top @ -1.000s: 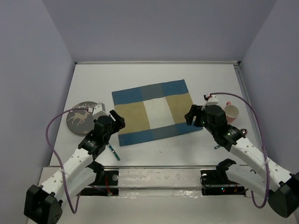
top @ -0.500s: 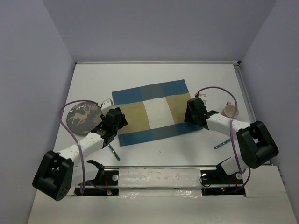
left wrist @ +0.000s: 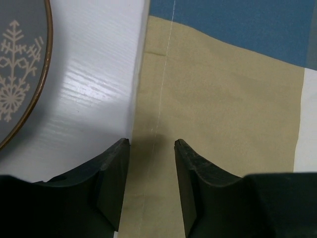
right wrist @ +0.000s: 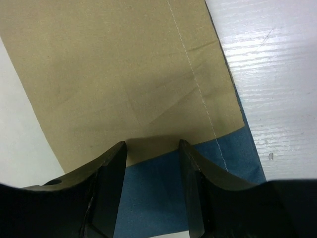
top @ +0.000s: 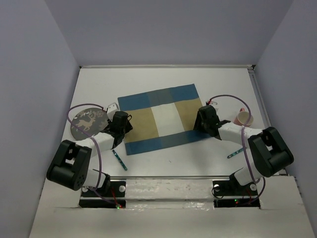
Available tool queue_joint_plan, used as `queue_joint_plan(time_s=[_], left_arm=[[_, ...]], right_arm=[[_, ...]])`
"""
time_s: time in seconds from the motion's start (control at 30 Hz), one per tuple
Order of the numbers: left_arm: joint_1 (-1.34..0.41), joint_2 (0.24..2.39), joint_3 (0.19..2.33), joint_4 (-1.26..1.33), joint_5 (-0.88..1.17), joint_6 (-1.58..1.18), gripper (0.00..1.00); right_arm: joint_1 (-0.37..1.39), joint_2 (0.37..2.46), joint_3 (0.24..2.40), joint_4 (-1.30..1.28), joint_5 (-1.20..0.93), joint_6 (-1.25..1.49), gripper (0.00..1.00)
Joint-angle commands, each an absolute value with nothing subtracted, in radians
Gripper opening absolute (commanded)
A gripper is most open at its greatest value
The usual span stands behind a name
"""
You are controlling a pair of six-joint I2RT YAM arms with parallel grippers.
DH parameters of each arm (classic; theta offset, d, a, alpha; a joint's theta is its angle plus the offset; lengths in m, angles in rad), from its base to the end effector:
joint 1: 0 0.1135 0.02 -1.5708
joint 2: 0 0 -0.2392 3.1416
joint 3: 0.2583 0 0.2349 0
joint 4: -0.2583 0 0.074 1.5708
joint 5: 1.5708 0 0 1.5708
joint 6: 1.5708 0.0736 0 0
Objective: Set the dinner table for one person
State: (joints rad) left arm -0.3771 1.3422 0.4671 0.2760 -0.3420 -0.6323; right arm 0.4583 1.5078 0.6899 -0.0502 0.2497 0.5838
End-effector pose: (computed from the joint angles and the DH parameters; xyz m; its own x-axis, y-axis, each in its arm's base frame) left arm 0.2655 -0.0786 0.1298 -0.4758 -0.4104 -0.7780 -0.2377 0.9115 -0.3355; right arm 0.2752 0.1155 0.1166 -0.7284 0.2362 -0.6432 0.1390 0.9701 0.1989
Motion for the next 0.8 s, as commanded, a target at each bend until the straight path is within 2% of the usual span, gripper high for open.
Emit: queue_joint_plan(time_s=[0.0, 0.03, 0.07, 0.1, 0.2, 0.4, 0.5, 0.6, 0.77], left_arm=[[-0.365, 1.377, 0.525, 0.350, -0.342, -0.627, 0.47], [-0.362, 1.384, 0.526, 0.353, -0.336, -0.629, 0.38], [-0.361, 1.397, 0.535, 0.360, -0.336, -0.629, 0.35], [-0.360, 1.404, 0.540, 0.368, -0.337, -0.627, 0.28], [-0.354, 1.437, 0.557, 0.382, -0.339, -0.627, 0.23], [-0.345, 1.515, 0.632, 0.420, -0.330, -0.621, 0.09], [-0.345, 1.567, 0.660, 0.431, -0.336, -0.618, 0.06], [-0.345, 1.623, 0.705, 0.445, -0.313, -0.618, 0.04], [-0.354, 1.635, 0.716, 0.488, -0.268, -0.617, 0.00]], right_arm=[[0.457, 1.532, 0.646, -0.011, 0.190, 0.612, 0.44], [0.457, 1.529, 0.640, -0.012, 0.187, 0.618, 0.39], [0.466, 1.519, 0.623, -0.011, 0.175, 0.624, 0.32], [0.466, 1.514, 0.614, -0.012, 0.169, 0.629, 0.31], [0.466, 1.485, 0.560, 0.040, 0.131, 0.650, 0.24], [0.486, 1.402, 0.496, 0.041, 0.117, 0.684, 0.15], [0.486, 1.362, 0.471, 0.032, 0.117, 0.693, 0.12], [0.486, 1.287, 0.431, 0.014, 0.124, 0.719, 0.03], [0.495, 1.187, 0.434, -0.047, 0.146, 0.709, 0.04]])
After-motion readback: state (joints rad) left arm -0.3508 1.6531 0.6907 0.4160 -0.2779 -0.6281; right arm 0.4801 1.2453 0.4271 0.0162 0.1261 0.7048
